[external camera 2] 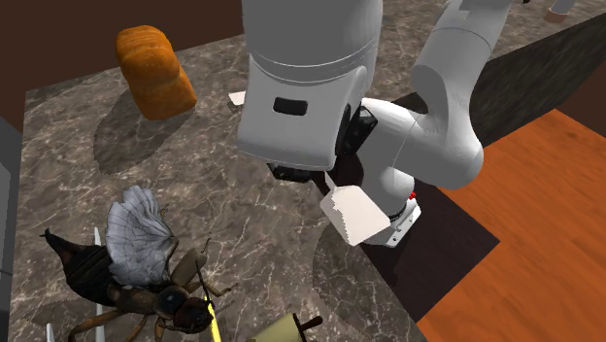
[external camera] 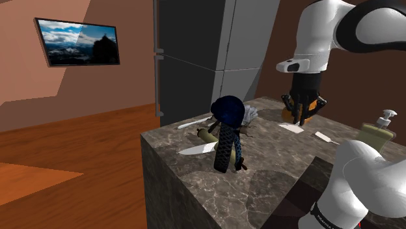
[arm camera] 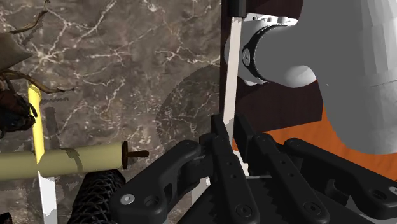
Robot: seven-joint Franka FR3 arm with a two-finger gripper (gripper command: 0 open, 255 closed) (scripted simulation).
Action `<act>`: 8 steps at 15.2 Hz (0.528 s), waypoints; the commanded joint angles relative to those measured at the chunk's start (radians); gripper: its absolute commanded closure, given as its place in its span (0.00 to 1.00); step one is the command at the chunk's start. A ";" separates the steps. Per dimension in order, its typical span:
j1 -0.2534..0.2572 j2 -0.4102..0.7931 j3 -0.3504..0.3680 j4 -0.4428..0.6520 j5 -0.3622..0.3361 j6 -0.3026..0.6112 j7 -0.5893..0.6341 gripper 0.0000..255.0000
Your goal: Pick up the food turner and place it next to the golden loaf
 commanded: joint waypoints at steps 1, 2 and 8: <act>0.001 0.011 0.002 0.030 0.002 -0.019 -0.001 1.00; 0.002 0.017 0.003 0.046 0.003 -0.030 -0.002 1.00; -0.032 -0.042 -0.104 0.049 -0.114 -0.077 -0.116 1.00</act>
